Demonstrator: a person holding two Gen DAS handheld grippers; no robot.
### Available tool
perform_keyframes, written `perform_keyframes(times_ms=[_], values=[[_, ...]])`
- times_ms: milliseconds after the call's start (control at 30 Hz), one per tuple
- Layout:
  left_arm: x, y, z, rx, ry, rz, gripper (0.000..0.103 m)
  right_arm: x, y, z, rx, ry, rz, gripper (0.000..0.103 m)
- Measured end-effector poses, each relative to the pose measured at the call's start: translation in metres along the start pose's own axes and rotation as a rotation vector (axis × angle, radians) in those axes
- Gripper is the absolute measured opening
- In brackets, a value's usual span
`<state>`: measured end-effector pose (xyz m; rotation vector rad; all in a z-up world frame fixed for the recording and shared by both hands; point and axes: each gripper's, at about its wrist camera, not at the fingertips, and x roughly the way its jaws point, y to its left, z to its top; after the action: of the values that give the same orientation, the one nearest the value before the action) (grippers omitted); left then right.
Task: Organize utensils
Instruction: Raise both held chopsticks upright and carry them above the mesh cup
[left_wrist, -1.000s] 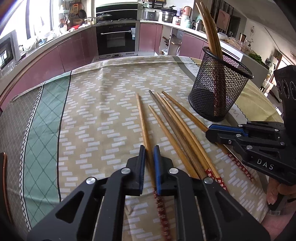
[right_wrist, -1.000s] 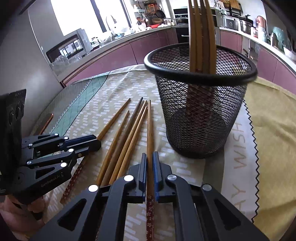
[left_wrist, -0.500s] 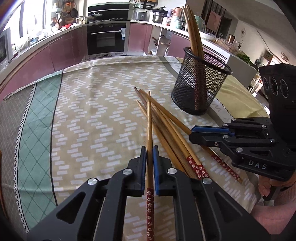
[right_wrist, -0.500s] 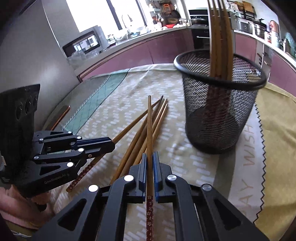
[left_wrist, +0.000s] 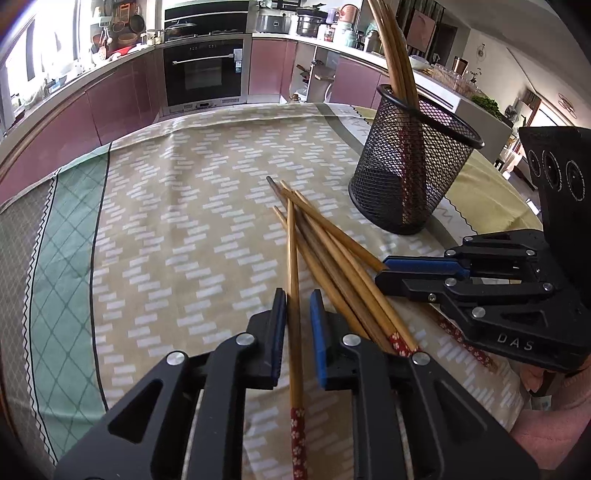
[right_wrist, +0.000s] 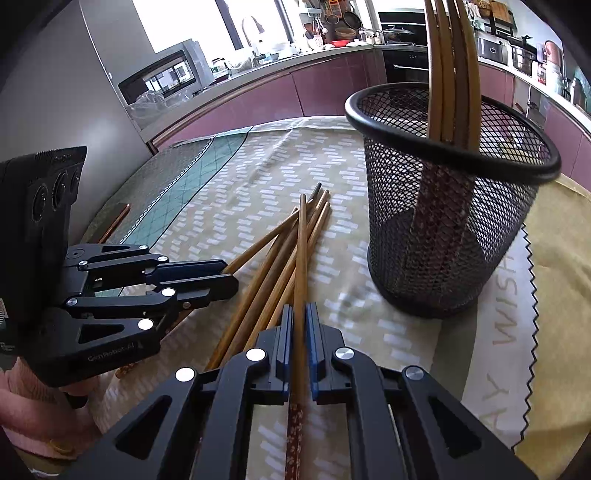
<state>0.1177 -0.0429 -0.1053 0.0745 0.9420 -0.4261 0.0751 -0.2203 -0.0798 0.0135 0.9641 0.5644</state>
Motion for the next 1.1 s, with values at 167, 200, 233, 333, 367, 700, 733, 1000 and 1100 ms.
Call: perform_keyframes(times_ms=[167, 200, 233, 333, 367, 700, 733, 1000, 1100], values=[[0.006, -0.004, 0.007, 0.013, -0.001, 0.027, 0.014, -0.001, -0.001, 0.000, 0.003, -0.014, -0.006, 0.006], [0.006, -0.004, 0.008, 0.010, -0.001, 0.033, 0.011, -0.003, -0.002, -0.001, 0.005, -0.018, -0.005, 0.006], [0.006, -0.004, 0.008, 0.008, -0.002, 0.037, 0.008, -0.005, -0.003, -0.001, 0.006, -0.022, -0.002, 0.006], [0.004, -0.003, 0.007, -0.012, -0.006, 0.036, 0.007, -0.014, -0.002, -0.001, -0.001, -0.043, -0.001, 0.006], [0.002, -0.003, 0.007, -0.013, -0.009, 0.034, 0.007, -0.018, -0.002, -0.001, -0.004, -0.052, 0.001, 0.006], [-0.046, 0.000, 0.015, -0.022, -0.105, -0.069, 0.007, -0.071, -0.007, -0.002, -0.004, -0.178, 0.037, 0.006], [-0.052, 0.000, 0.017, -0.022, -0.116, -0.081, 0.007, -0.078, -0.009, -0.002, -0.001, -0.195, 0.040, 0.006], [-0.098, -0.002, 0.030, -0.018, -0.210, -0.164, 0.007, -0.113, -0.018, 0.004, 0.013, -0.279, 0.048, 0.006], [-0.113, -0.004, 0.035, -0.009, -0.249, -0.183, 0.007, -0.124, -0.019, 0.008, 0.006, -0.309, 0.040, 0.006]])
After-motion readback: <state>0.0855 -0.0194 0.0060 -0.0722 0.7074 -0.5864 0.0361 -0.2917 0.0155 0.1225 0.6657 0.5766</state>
